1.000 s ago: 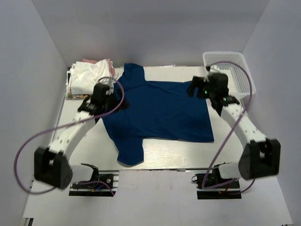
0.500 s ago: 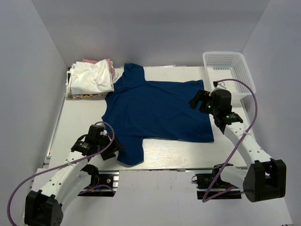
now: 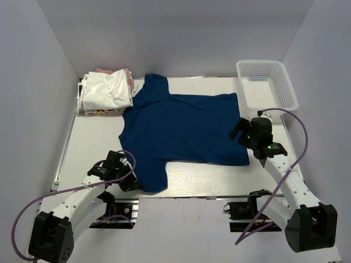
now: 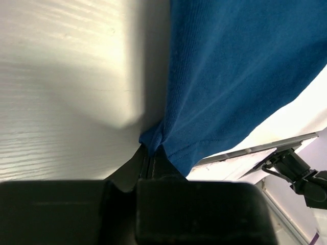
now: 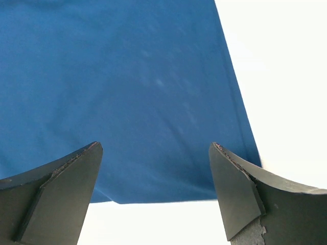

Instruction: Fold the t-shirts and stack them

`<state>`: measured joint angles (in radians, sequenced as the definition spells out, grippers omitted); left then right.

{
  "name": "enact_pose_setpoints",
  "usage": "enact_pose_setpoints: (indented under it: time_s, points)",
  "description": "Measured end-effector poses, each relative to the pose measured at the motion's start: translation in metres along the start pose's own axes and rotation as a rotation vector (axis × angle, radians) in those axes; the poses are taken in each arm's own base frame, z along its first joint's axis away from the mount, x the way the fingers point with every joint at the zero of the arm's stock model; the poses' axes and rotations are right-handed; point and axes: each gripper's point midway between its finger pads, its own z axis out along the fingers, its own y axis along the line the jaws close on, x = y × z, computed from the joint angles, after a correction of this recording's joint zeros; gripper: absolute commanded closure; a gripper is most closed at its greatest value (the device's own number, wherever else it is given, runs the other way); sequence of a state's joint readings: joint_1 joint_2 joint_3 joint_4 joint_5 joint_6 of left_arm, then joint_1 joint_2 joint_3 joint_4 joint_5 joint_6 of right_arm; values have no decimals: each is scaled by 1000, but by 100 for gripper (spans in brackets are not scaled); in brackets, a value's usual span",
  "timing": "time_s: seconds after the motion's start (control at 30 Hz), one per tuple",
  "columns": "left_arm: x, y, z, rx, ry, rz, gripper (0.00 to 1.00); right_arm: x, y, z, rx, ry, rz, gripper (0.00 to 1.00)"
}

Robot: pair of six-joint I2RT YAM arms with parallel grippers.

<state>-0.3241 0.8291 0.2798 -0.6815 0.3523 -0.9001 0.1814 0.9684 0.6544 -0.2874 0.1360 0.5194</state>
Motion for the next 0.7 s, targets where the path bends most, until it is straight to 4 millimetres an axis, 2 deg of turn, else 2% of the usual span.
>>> enact_pose_setpoints:
  time_s: [0.13, 0.33, 0.47, 0.53, 0.6, 0.7]
  points:
    - [5, 3, -3, 8, 2, -5, 100, 28, -20, -5, 83, 95, 37, 10]
    - [19, 11, -6, -1, 43, -27, 100, 94, -59, -17, 209, 280, 77, 10]
    - [23, 14, -8, -12, 55, -35, 100, 126, -70, -20, 230, 351, 124, 10]
    - [23, 14, -8, -10, 54, -33, 100, 134, -72, -20, 234, 366, 145, 13]
    - [22, 12, -9, -8, 53, -32, 100, 132, -69, -17, 219, 352, 155, 30]
    - [21, 9, -11, -3, 51, -27, 100, 133, -67, -14, 209, 343, 173, 42]
